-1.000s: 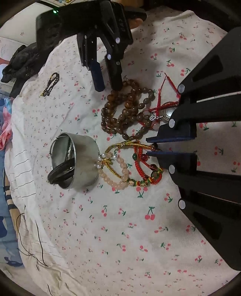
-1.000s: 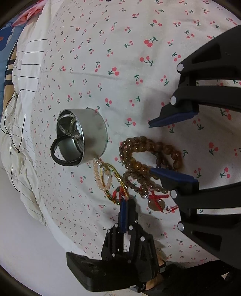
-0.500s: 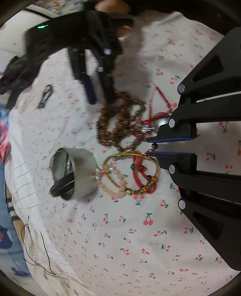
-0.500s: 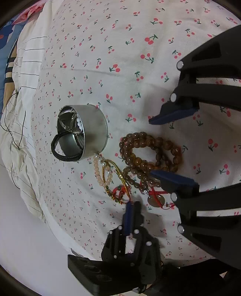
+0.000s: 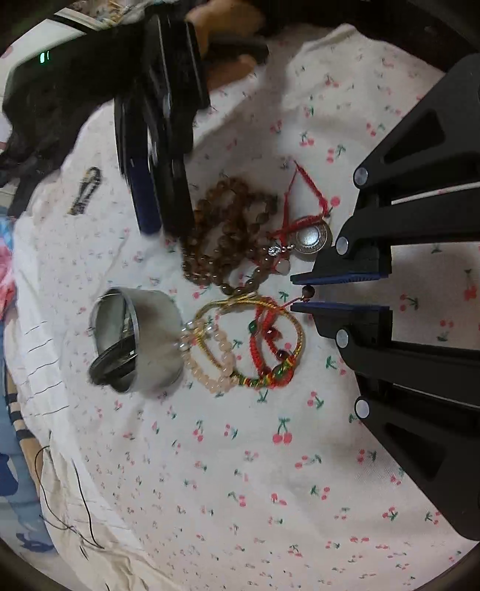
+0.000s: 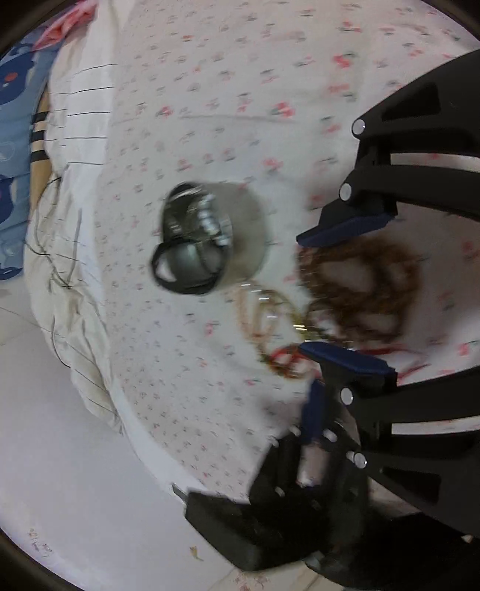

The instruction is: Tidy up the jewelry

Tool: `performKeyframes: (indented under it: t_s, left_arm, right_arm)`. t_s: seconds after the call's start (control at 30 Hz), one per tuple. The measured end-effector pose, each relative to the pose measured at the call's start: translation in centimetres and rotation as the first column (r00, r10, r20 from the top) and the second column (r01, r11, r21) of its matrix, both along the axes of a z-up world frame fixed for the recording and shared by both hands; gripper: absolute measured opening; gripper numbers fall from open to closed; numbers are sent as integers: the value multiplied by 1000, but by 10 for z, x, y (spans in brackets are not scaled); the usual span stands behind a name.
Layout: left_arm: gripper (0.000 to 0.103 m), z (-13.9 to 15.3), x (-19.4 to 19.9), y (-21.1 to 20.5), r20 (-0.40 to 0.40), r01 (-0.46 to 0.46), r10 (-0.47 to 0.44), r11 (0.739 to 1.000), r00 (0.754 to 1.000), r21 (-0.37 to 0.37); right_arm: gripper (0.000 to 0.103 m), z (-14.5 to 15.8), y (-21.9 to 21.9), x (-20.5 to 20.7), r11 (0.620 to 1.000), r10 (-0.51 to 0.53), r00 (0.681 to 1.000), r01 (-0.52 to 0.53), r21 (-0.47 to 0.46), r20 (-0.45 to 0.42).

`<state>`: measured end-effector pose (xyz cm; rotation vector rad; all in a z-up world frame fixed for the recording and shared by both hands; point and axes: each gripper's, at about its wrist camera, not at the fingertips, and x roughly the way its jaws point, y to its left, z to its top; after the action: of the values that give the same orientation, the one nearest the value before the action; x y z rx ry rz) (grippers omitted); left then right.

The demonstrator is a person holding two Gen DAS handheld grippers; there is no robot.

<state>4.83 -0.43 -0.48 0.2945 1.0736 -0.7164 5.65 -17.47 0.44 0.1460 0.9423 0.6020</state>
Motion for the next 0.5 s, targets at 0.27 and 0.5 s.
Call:
performKeyframes:
  t_s: [0.27, 0.5]
  left_arm:
    - [11, 3, 14, 28, 23, -126, 126, 992, 992, 7]
    - [34, 16, 55, 52, 9, -375, 381, 914, 924, -153]
  right_arm:
    - [52, -33, 40, 28, 995, 62, 996, -67, -72, -64]
    - [20, -39, 64, 22, 981, 137, 991, -137, -138, -9]
